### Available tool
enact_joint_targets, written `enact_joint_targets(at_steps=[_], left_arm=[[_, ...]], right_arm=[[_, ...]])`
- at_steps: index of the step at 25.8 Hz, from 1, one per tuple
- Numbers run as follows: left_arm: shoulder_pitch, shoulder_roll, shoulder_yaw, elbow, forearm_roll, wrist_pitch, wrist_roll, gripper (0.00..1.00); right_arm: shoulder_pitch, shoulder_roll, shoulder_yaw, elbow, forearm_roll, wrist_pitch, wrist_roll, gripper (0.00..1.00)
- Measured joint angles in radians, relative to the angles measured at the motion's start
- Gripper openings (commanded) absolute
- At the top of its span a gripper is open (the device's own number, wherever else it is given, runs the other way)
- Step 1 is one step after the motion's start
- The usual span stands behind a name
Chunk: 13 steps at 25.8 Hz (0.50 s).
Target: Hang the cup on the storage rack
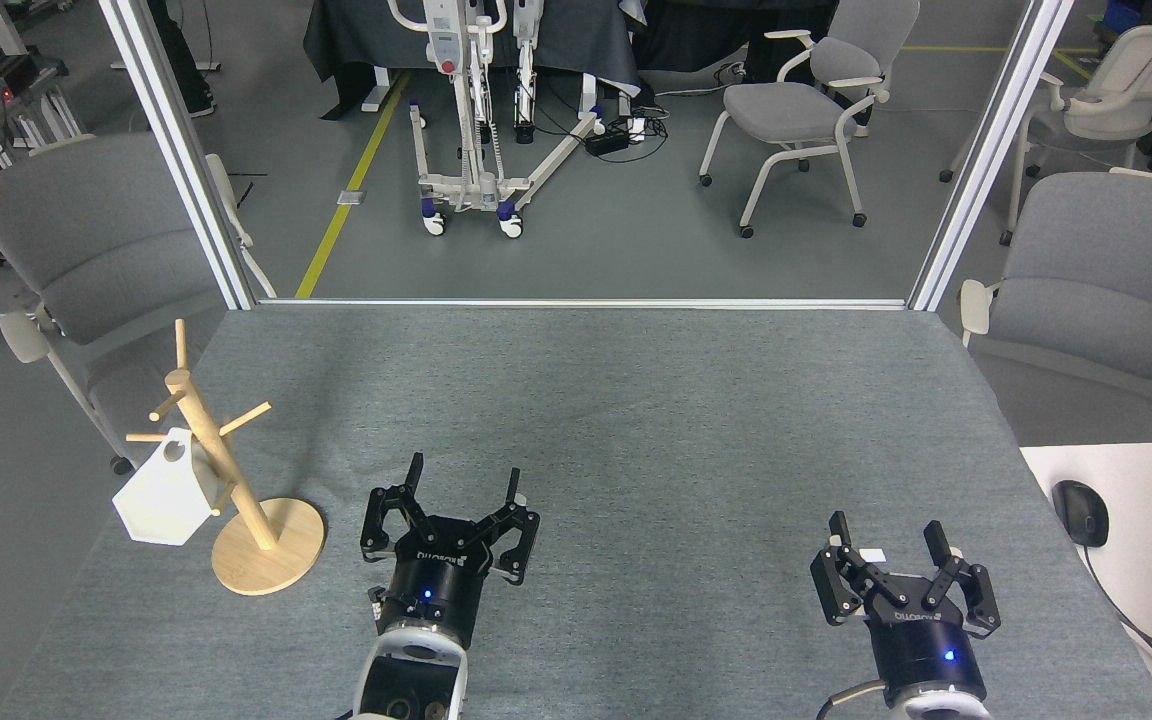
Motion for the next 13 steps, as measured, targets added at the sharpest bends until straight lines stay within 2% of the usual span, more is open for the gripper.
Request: enact_joint_targets(at_steps=[4,13], left_arm=[[0.057,0.004,-0.004,-0.037,-0.004,-0.003,0.004,0.99],[0.078,0.008,-0.001,-0.049,-0.002,-0.007,-0.005,0.98]], right_arm=[[-0.005,0.0,0.0,0.0,0.0,0.0,0.004,1.0],[-0.018,0.001,-0.002,0.003,0.0,0.006,-0.003,1.0]])
